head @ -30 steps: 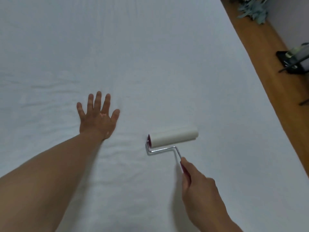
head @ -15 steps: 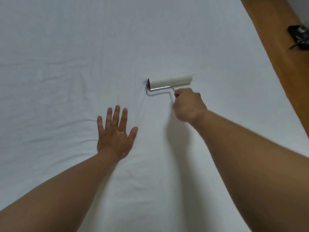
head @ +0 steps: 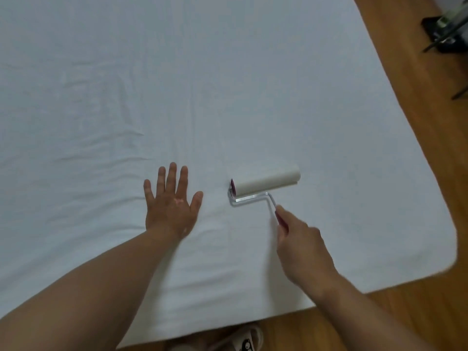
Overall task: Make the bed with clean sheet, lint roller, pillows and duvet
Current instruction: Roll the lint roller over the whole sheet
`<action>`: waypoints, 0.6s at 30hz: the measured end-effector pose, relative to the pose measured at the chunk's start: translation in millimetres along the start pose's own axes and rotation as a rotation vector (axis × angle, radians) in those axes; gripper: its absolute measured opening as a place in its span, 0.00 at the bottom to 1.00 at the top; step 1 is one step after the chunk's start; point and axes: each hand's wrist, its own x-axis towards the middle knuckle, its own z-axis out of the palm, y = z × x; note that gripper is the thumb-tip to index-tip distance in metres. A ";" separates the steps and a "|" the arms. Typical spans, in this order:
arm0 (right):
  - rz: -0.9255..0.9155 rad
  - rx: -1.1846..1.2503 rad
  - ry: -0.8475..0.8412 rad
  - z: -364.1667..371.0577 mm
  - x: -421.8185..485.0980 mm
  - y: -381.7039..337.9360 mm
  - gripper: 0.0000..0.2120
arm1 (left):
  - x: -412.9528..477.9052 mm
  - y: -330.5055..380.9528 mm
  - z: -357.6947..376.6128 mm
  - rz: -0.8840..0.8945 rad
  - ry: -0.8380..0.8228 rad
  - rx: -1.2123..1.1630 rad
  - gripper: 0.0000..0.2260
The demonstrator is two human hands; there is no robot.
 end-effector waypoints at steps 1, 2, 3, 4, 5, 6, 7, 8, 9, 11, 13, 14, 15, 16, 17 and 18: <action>0.025 0.002 -0.029 3.3 -20.1 15.5 0.17 | -12.3 2.9 2.6 0.004 0.000 -0.005 0.33; 0.050 0.002 -0.058 7.0 -39.2 30.6 0.19 | -24.5 6.0 5.4 0.009 0.003 -0.013 0.33; 0.071 0.005 -0.075 11.0 -56.2 44.7 0.20 | -36.0 8.6 8.1 0.013 0.007 -0.021 0.33; 0.090 0.008 -0.077 14.6 -72.1 55.8 0.20 | -46.0 10.5 11.1 0.017 0.011 -0.027 0.33; 0.108 0.004 -0.067 18.3 -85.4 64.6 0.20 | -53.8 11.4 14.1 0.021 0.007 -0.025 0.33; 0.117 -0.012 -0.058 21.9 -96.4 71.4 0.20 | -58.8 11.6 16.8 0.022 0.000 -0.017 0.33; 0.116 -0.028 -0.052 24.4 -104.6 75.4 0.21 | -61.1 11.8 19.1 0.021 -0.008 -0.008 0.33; 0.115 -0.034 -0.045 24.8 -108.6 74.9 0.21 | -61.0 11.8 20.9 0.020 -0.012 0.002 0.32; 0.111 -0.037 -0.049 23.9 -107.4 72.6 0.21 | -59.4 12.5 22.2 0.017 -0.012 0.012 0.32; 0.094 0.000 -0.081 19.5 -92.9 60.3 0.20 | -55.1 14.1 26.6 0.015 -0.005 0.029 0.32; 0.032 0.016 -0.066 16.9 -68.8 42.2 0.20 | -52.0 14.6 32.5 0.013 0.006 0.039 0.32; -0.003 0.005 -0.039 17.3 -54.2 32.2 0.19 | -50.8 13.4 35.7 0.015 0.016 0.041 0.32; -0.031 -0.008 -0.007 17.6 -38.3 21.9 0.17 | -49.4 12.3 38.6 0.020 0.023 0.043 0.32; -0.049 -0.023 0.023 18.0 -21.9 12.6 0.15 | -47.8 11.6 40.3 0.026 0.024 0.044 0.32; -0.065 -0.034 0.045 18.7 -5.5 4.2 0.13 | -46.1 11.3 41.5 0.030 0.023 0.045 0.32; -0.069 -0.042 0.050 18.4 8.0 -4.2 0.12 | -45.1 10.9 42.3 0.033 0.025 0.044 0.32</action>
